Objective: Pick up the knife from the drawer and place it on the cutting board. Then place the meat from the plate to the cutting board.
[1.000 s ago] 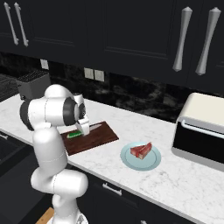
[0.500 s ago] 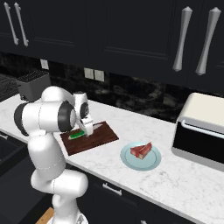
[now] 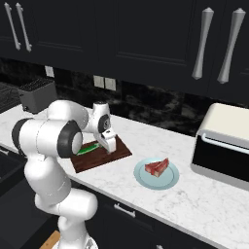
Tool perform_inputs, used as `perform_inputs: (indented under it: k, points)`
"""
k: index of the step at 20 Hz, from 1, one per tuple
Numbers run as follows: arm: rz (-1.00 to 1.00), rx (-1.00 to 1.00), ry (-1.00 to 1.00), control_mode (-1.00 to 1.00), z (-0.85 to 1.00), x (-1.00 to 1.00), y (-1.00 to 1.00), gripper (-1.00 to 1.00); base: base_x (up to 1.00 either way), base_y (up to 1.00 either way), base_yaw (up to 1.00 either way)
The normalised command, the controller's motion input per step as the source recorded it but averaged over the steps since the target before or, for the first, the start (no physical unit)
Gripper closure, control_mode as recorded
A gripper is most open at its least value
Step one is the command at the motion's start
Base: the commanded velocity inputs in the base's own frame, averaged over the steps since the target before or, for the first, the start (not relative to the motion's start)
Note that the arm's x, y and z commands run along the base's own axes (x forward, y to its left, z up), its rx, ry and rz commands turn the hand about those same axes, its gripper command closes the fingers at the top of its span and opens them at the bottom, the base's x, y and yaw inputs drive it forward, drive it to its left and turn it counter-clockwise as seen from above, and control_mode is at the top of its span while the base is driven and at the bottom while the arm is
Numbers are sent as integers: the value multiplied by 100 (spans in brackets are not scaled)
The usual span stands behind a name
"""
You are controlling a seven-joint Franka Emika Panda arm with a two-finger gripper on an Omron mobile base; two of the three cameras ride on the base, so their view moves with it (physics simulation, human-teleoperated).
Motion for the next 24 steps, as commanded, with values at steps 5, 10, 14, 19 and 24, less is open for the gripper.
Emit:
perform_inputs:
  k: [5,10,14,19,24]
  points:
    - [3,0,10,-100,0,0,-65,-100,0,0,0]
    - [3,0,8,-100,4,0,-67,-100,0,0,0]
    - [3,-1,6,-100,5,-2,-67,-100,0,0,0]
    - [5,0,1,-100,0,-13,-63,-100,0,0,0]
    - [5,0,0,-100,1,-5,-47,-100,0,0,0]
